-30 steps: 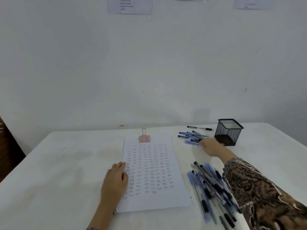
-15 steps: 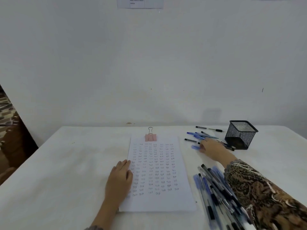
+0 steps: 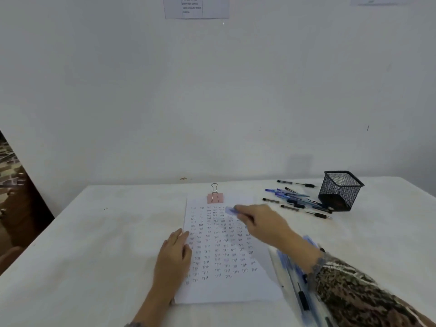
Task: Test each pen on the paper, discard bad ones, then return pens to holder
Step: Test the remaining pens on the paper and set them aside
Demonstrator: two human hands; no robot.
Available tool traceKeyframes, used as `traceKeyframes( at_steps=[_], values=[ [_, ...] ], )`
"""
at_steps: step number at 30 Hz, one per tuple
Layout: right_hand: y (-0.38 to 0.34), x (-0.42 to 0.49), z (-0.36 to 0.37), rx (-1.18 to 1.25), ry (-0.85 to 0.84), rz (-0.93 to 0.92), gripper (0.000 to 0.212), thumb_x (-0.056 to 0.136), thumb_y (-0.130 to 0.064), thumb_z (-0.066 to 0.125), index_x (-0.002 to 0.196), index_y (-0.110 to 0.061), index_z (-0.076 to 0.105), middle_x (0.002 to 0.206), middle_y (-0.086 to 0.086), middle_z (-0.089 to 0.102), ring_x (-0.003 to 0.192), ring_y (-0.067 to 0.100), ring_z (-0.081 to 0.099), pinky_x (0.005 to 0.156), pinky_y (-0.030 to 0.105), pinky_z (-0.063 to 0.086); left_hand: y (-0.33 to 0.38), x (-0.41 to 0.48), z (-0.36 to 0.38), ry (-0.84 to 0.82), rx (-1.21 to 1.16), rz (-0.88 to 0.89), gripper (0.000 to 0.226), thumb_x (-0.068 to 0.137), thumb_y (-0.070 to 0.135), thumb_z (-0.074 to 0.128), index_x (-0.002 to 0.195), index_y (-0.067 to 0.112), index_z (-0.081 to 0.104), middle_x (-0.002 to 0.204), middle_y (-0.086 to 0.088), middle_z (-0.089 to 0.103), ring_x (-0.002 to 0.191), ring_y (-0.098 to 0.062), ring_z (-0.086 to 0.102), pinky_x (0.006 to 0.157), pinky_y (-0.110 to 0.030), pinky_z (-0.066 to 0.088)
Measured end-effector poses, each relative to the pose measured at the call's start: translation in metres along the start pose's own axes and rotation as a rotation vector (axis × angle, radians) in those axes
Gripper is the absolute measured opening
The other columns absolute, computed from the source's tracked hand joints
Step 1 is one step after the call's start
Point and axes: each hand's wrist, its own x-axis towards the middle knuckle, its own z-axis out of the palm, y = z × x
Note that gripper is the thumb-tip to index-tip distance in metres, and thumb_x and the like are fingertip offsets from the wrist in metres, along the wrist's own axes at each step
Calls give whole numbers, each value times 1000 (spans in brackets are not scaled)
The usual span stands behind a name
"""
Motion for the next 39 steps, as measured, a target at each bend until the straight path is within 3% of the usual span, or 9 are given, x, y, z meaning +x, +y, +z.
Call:
traceKeyframes(
  at_steps=[5,8,11,15,17,22,30,36,39],
  values=[
    [-18,-9,47,-203,-112,-152,34,99,-44,30,120,-30,54,93,0,69,80,21,64,69,28,49,1,-1,-5,14,-98,246,45,87,36,41,119,12,59,120,5,56,113,3,43,100,-5,26],
    [-25,-13,68,-287,-181,-155,38,97,-46,35,109,-15,55,100,6,64,90,26,59,66,29,35,1,-3,-5,-58,-66,412,39,86,37,46,117,18,59,107,14,59,101,6,48,91,-10,35],
    [-28,-18,77,-278,-210,-231,45,94,-45,33,104,-7,55,97,10,62,88,27,57,67,30,37,-2,-2,-2,-106,-37,479,34,93,45,37,105,26,62,87,18,60,84,5,49,79,-15,39],
    [-10,-16,70,-255,266,-310,28,85,-37,43,79,-21,65,77,-6,59,71,13,52,68,23,41,-2,0,-3,-95,-181,344,30,93,47,40,94,26,62,89,20,58,88,6,52,79,-10,39],
    [-10,-18,58,10,420,-236,22,90,-36,48,89,-22,65,82,-8,59,75,8,51,70,18,37,2,0,-5,-92,-234,288,13,94,32,47,93,28,60,91,19,59,92,7,53,80,-6,38],
    [-34,-25,47,1083,533,287,10,92,-4,52,88,-13,49,80,8,61,60,15,58,64,26,52,5,-2,-7,-76,-288,260,7,88,45,45,89,42,52,92,18,61,92,6,54,78,-6,39],
    [-33,-32,65,1392,485,473,11,94,3,43,89,-6,46,80,14,62,55,15,61,59,24,54,8,-2,-9,-101,-300,186,16,93,24,50,89,39,54,92,15,61,91,4,53,76,-7,39],
    [-32,-38,60,1259,260,470,6,82,5,63,81,0,60,73,8,65,66,19,65,68,26,57,6,-2,-8,-87,-282,193,13,91,14,53,97,21,63,91,20,59,90,9,52,76,-4,38],
    [-18,-35,39,816,90,358,8,73,-7,77,77,-12,71,71,-3,70,66,4,63,68,14,50,5,-3,-10,-68,-324,192,14,90,15,53,97,17,66,91,21,61,90,10,53,77,-2,37]
  ],
)
